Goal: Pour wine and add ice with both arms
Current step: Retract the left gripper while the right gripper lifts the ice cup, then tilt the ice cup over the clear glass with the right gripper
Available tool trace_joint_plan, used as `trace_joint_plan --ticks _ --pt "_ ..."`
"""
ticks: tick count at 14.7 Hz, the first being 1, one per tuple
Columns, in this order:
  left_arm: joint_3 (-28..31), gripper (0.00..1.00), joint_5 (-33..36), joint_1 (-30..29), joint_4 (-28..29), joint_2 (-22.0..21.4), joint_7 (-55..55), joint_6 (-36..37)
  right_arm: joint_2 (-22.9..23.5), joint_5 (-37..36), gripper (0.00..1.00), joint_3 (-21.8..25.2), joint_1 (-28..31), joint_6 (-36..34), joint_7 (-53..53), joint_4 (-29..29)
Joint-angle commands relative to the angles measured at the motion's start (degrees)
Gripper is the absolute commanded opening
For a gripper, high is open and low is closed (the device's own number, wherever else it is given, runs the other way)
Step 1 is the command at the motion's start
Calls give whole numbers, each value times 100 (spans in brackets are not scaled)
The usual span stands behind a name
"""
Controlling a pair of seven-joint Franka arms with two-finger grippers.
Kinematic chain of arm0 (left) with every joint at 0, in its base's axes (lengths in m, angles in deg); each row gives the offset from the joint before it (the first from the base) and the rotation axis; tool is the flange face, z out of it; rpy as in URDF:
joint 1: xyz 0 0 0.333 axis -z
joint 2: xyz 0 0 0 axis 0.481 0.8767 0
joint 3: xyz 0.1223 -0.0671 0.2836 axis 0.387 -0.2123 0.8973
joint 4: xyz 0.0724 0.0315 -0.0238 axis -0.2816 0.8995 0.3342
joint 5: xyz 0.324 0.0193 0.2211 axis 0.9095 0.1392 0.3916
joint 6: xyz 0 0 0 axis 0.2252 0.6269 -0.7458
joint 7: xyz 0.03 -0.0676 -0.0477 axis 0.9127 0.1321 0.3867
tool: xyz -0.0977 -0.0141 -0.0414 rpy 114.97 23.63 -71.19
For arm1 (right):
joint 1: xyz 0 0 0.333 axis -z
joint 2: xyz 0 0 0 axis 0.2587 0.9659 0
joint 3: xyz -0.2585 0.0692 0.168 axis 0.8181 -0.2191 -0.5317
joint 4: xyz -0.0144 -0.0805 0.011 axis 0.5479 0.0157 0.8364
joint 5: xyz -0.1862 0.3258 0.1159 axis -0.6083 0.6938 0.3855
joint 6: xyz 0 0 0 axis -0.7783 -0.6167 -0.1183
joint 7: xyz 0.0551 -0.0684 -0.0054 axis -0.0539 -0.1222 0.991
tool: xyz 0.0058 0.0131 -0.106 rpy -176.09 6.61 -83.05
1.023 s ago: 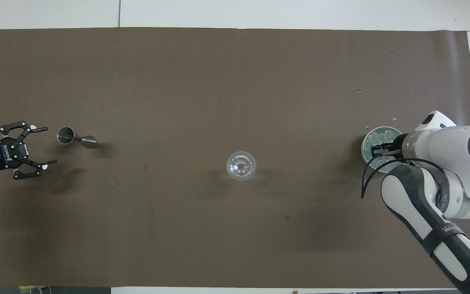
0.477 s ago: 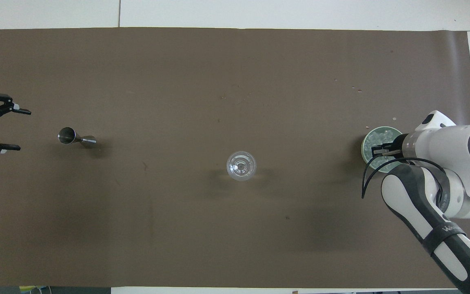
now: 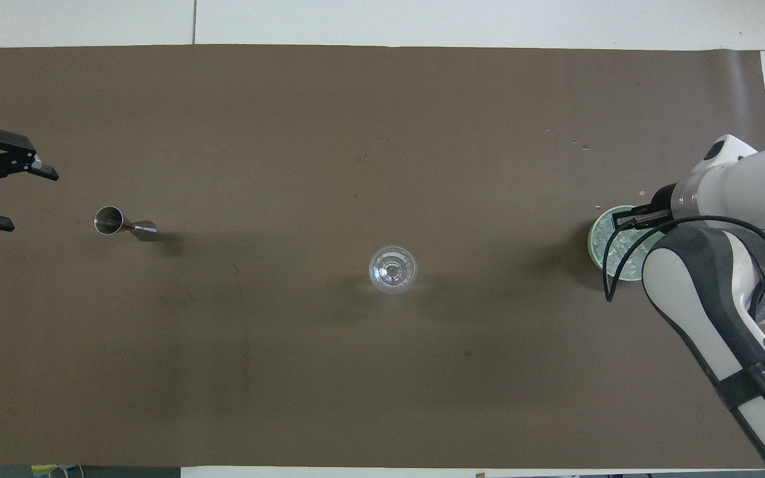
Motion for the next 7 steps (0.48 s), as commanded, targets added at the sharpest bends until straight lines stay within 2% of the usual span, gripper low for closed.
trace_joint_plan --ticks 1,3,4,5,7 --pt "75 100 373 401 98 -237 -552 36 301 -286 0 -44 -597 -1030 -1012 -1172" --pt "75 100 890 770 -15 -211 -1052 -52 757 -278 0 -44 -1221 -2067 -1970 -2532" --pt "75 100 989 894 -138 -150 -1325 -131 907 -260 0 -44 -1407 -2333 -2323 -2983" --pt "83 100 1033 947 -313 -106 -1501 -175 1022 -199 0 -44 -1644 -2405 -2622 -3240" --pt "83 100 1060 956 -429 -79 -1669 -140 1084 -172 0 -53 -2058 -2249 -3202 -3339"
